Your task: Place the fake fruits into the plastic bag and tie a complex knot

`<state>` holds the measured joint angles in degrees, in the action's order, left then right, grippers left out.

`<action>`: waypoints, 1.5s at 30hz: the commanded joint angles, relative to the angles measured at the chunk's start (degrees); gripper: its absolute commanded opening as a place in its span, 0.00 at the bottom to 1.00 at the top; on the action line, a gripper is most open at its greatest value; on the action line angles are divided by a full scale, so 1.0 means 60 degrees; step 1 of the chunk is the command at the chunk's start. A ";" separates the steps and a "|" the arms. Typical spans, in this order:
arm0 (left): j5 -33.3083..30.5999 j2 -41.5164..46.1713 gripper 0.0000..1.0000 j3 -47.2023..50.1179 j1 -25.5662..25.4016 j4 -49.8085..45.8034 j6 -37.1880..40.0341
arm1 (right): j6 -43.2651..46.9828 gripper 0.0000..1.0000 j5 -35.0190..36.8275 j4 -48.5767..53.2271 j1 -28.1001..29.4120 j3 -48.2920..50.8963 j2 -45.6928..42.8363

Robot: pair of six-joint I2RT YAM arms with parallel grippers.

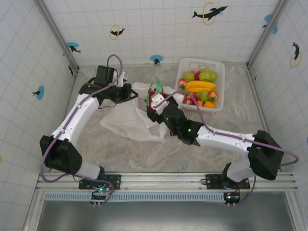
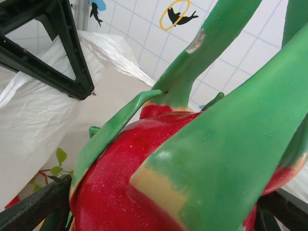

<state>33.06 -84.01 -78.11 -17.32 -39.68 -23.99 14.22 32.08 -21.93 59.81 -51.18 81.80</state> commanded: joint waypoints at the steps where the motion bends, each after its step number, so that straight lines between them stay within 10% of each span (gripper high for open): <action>1: 0.0236 0.0188 0.00 -0.0354 -0.0057 -0.0153 0.0152 | 0.0707 0.59 -0.0081 -0.1300 0.0097 0.0380 -0.0156; 23: 0.0114 0.0363 0.00 -0.0422 -0.0188 -0.0051 -0.0282 | 0.0371 0.59 -0.0439 -0.3435 0.0614 0.1273 0.2001; 45: 0.0040 0.0543 0.00 -0.0590 -0.1154 0.0100 -0.0838 | -0.3120 0.61 -0.2010 -0.0329 -0.0733 -0.1249 0.2476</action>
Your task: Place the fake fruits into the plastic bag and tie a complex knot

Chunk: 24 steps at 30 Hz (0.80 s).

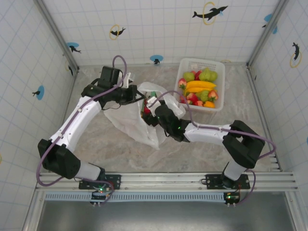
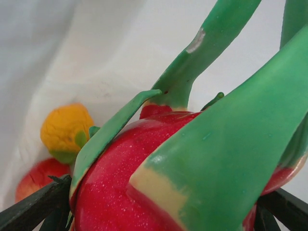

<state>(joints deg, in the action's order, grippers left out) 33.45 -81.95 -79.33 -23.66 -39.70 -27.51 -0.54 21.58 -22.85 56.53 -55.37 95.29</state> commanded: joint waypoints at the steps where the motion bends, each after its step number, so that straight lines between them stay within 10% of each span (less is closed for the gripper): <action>1: 0.0001 0.0197 0.00 -0.0401 -0.0111 0.0151 -0.0278 | -0.0739 0.61 -0.0261 -0.0133 -0.0247 -0.0648 0.0376; 17: -0.0523 -0.0538 0.00 -0.0802 -0.0141 0.0064 -0.0240 | -0.0868 1.00 -0.0359 0.0271 -0.0340 -0.0277 -0.0112; 24: -0.0463 -0.0854 0.00 -0.0900 -0.0114 0.0109 -0.0142 | -0.0863 1.00 -0.0315 0.0636 -0.0338 0.0029 -0.0744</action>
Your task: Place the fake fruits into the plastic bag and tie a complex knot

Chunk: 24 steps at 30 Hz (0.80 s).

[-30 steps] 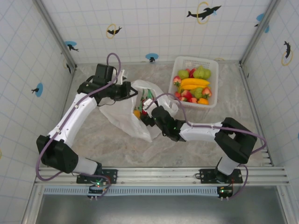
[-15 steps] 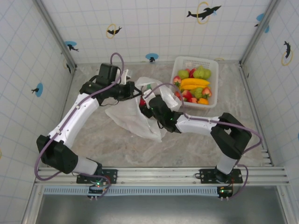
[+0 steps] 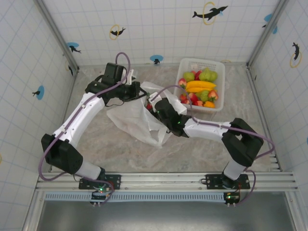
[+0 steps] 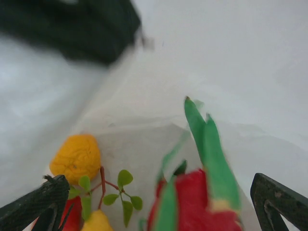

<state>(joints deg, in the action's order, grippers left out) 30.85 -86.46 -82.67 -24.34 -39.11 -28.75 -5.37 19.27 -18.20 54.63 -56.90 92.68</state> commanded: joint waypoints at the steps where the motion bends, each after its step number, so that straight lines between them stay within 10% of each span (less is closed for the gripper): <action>1: -0.0031 -0.0120 0.00 -0.0357 0.0013 0.0023 0.0085 | -0.0058 0.99 0.0076 -0.0082 -0.0010 0.0287 -0.0349; 24: 0.0026 0.0061 0.00 0.0098 0.0290 -0.0263 0.1096 | -0.1144 0.77 -0.0532 0.3217 -0.0191 0.0480 -0.2840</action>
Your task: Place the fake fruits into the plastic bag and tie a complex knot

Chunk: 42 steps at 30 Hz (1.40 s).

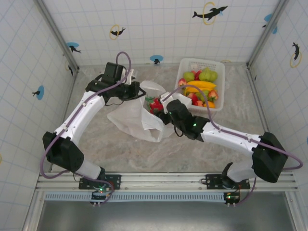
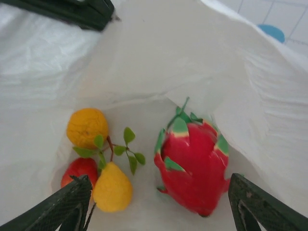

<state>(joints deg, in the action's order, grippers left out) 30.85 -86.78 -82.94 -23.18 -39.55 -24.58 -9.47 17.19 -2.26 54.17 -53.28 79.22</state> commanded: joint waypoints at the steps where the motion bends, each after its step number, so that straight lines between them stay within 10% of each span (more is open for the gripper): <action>1: 0.0029 0.0122 0.00 0.0192 0.0112 -0.0191 0.0444 | -0.0560 0.77 -0.0298 0.0602 -0.0178 -0.0090 -0.0728; 12: 0.0182 0.0094 0.00 0.0375 0.0223 -0.0005 0.0442 | -0.1867 0.86 -0.3572 0.0373 -0.0922 0.0008 -0.1682; 26: 0.0252 -0.0012 0.00 0.0300 0.0223 0.0102 0.0379 | -0.2910 1.00 -0.6712 -0.1204 0.0763 -0.0515 -0.1367; 33: 0.0198 0.0054 0.00 0.0346 0.0216 0.0066 0.0405 | -0.1363 1.00 -0.5553 0.1179 0.0656 -0.1606 -0.2516; 42: 0.0102 0.0548 0.00 0.0543 0.0495 -0.0001 0.0434 | -0.0220 1.00 -0.3237 0.5225 -0.2179 -0.3418 -0.2806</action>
<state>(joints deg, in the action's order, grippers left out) 31.42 -85.84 -80.60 -21.08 -39.33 -22.48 -14.98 -9.69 17.56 43.94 -70.91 61.78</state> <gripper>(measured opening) 0.055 0.999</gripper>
